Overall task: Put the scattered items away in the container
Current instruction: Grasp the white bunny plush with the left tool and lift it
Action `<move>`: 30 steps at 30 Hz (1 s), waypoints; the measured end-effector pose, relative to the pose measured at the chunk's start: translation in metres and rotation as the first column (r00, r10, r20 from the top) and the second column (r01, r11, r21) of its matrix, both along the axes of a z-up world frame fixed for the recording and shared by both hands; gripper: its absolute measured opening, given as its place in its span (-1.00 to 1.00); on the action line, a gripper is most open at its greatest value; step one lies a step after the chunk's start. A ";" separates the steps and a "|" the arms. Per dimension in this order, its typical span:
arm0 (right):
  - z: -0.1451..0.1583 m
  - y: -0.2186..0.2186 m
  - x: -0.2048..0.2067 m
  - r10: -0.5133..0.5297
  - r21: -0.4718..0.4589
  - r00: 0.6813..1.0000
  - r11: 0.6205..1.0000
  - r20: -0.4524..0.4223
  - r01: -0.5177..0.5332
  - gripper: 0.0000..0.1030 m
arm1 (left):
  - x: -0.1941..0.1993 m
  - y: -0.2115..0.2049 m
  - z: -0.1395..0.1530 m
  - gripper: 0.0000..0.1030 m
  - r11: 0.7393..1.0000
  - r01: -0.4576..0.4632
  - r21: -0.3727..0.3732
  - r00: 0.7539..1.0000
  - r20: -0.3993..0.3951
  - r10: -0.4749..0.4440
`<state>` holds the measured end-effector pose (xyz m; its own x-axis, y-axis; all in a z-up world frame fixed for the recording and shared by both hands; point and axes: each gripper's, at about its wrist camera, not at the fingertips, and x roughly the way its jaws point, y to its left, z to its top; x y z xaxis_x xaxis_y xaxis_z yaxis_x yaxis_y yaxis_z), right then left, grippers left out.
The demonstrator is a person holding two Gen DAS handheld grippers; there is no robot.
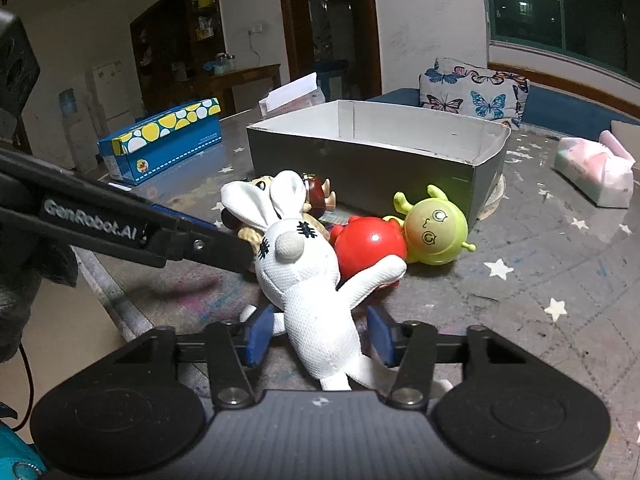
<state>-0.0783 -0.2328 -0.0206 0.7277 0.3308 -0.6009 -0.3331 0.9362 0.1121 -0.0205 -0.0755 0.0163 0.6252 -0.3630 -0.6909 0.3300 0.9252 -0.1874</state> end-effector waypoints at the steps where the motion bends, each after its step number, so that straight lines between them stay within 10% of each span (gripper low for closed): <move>1: 0.000 0.000 0.000 0.002 0.004 1.000 1.000 0.000 -0.002 -0.08 | 0.001 -0.002 0.001 -0.22 1.000 0.011 -0.008 1.000 -0.004 -0.011; 30: -0.003 0.003 -0.005 0.050 -0.012 0.998 0.999 0.023 -0.050 -0.41 | 0.026 -0.006 -0.006 -0.43 0.994 -0.010 -0.113 0.992 -0.124 -0.004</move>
<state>-0.0832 -0.2303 -0.0233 0.7245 0.3601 -0.5877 -0.3817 0.9196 0.0928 0.0052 -0.0819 0.0103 0.5387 -0.4415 -0.7176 0.2947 0.8966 -0.3305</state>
